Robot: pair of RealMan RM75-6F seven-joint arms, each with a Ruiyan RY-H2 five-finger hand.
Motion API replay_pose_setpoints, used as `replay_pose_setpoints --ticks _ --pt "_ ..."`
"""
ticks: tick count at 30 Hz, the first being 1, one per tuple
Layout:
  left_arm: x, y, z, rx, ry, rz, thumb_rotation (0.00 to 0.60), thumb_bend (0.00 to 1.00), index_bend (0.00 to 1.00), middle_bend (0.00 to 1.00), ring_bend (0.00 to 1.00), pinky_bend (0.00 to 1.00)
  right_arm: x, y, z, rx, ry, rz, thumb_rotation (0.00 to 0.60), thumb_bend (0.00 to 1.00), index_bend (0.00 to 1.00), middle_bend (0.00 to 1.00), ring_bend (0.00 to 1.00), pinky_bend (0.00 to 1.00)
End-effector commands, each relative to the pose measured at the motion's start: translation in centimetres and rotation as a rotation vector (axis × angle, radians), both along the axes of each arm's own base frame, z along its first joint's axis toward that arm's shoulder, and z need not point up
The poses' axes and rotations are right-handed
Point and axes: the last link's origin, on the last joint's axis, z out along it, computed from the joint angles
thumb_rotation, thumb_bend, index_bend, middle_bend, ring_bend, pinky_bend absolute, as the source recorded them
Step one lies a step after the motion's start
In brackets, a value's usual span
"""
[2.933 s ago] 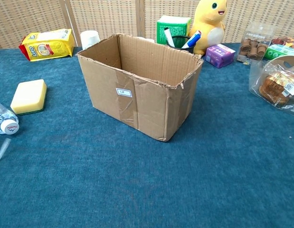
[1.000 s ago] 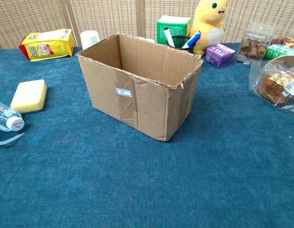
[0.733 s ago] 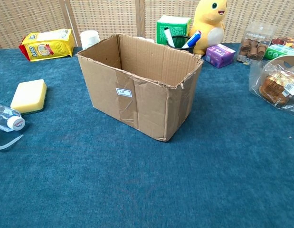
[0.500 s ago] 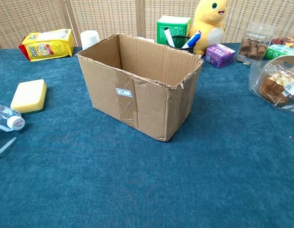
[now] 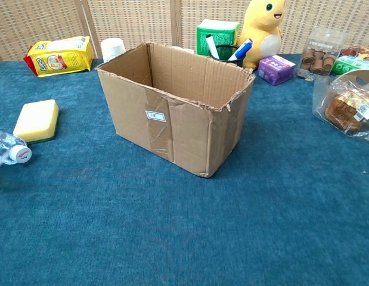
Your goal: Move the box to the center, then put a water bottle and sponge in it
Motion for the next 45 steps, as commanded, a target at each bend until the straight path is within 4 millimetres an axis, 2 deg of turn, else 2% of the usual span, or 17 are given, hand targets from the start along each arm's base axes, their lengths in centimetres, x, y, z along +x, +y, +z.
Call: replay_pose_setpoints --ticks 1,9,13,19,23,27,29,35,38,41,42,44,45 --pt "2.5 -0.1 3.4 0.062 -0.120 -0.056 0.600 0.17 0.62 0.70 0.59 0.72 0.0 0.0 0.0 0.001 -0.002 0.000 0.600 0.00 0.08 0.01 0.01 0.17" --pt "7.0 1.7 7.8 0.183 -0.288 -0.197 0.600 0.17 0.61 0.68 0.59 0.72 0.1 0.1 0.1 0.000 -0.009 0.003 0.600 0.00 0.08 0.01 0.01 0.17" --pt "10.0 3.4 8.0 0.201 -0.345 -0.354 0.600 0.16 0.60 0.67 0.58 0.72 0.1 0.0 0.1 0.002 -0.008 0.004 0.600 0.00 0.08 0.01 0.01 0.17" --pt "14.0 6.1 6.5 0.195 -0.400 -0.453 0.600 0.15 0.59 0.66 0.57 0.71 0.2 0.0 0.0 0.004 -0.008 0.005 0.600 0.00 0.08 0.01 0.01 0.17" --pt "17.9 7.7 4.4 0.176 -0.382 -0.475 0.600 0.15 0.58 0.65 0.57 0.71 0.1 0.0 0.0 0.005 -0.009 0.003 0.600 0.00 0.08 0.01 0.01 0.17" --pt "20.7 8.7 2.8 0.185 -0.341 -0.487 0.600 0.11 0.56 0.64 0.57 0.71 0.0 0.1 0.0 0.008 -0.004 0.000 0.600 0.00 0.08 0.01 0.01 0.17" --pt "22.7 9.3 1.6 0.176 -0.330 -0.502 0.600 0.11 0.56 0.64 0.57 0.70 0.0 0.1 0.0 0.011 -0.009 0.003 0.600 0.00 0.08 0.01 0.01 0.17" --pt "25.8 10.5 -0.5 0.166 -0.292 -0.497 0.600 0.10 0.51 0.57 0.54 0.70 0.0 0.1 0.1 0.013 -0.024 0.005 0.600 0.00 0.08 0.01 0.01 0.17" --pt "26.8 10.8 -1.5 0.154 -0.274 -0.475 0.600 0.09 0.43 0.45 0.48 0.67 0.0 0.0 0.1 0.013 -0.028 0.004 0.600 0.00 0.08 0.01 0.01 0.17" --pt "27.2 10.9 -2.4 0.136 -0.262 -0.440 0.600 0.08 0.26 0.19 0.25 0.54 0.0 0.0 0.2 0.011 -0.032 0.005 0.600 0.00 0.09 0.01 0.01 0.17" --pt "27.2 10.9 -2.7 0.127 -0.257 -0.416 0.600 0.07 0.18 0.09 0.15 0.47 0.0 0.0 0.2 0.012 -0.033 0.006 0.600 0.00 0.09 0.01 0.01 0.17" --pt "27.4 10.9 -3.0 0.118 -0.262 -0.389 0.600 0.07 0.06 0.00 0.04 0.40 0.0 0.0 0.2 0.013 -0.033 0.007 0.600 0.00 0.08 0.01 0.01 0.17" --pt "27.5 10.8 -3.0 0.116 -0.265 -0.381 0.600 0.07 0.03 0.00 0.01 0.37 0.0 0.0 0.2 0.013 -0.032 0.007 0.600 0.00 0.09 0.01 0.01 0.17"
